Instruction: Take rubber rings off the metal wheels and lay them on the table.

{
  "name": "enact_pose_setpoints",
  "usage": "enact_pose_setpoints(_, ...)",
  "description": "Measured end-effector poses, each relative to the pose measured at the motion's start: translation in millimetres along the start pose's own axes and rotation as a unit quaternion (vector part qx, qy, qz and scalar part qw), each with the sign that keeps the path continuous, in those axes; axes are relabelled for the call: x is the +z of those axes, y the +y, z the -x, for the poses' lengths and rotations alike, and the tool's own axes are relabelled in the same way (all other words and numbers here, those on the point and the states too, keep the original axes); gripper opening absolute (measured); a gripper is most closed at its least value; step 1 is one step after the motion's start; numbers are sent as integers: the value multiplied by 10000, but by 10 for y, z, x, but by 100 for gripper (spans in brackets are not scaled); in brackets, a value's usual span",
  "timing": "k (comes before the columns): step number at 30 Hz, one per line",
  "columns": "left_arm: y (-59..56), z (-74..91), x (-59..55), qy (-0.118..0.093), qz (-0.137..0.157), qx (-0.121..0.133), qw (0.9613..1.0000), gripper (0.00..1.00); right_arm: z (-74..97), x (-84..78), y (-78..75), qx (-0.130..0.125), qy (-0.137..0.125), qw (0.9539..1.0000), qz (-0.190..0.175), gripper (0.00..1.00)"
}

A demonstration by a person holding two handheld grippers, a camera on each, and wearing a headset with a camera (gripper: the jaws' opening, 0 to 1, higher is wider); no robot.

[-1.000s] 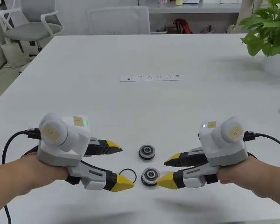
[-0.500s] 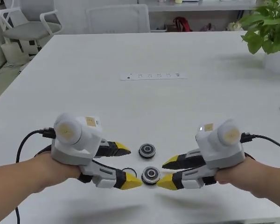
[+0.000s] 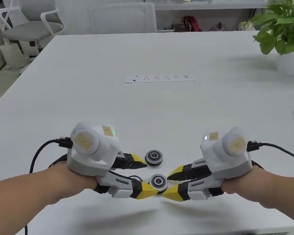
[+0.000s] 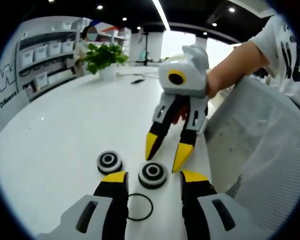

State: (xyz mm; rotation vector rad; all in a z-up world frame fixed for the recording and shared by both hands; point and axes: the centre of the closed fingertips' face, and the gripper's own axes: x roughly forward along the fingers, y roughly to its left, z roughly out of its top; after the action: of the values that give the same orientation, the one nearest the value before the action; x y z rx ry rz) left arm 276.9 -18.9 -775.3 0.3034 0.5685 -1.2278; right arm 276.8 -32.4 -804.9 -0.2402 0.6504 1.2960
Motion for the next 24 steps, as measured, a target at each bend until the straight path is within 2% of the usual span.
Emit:
enact_pose_setpoints(10,-40,-114,-28,79,29,-60,9999,30,-14,1,31,31,-2,10000,1,25)
enact_pose_setpoints(14,-17,-145,-39,116,55,-3,9999,26,-17,-5,28,33,1,10000,-2,25)
enact_pose_setpoints(24,-5,-187,-57,154,19,35,9999,21,-11,-8,23,18,-21,10000,-40,25)
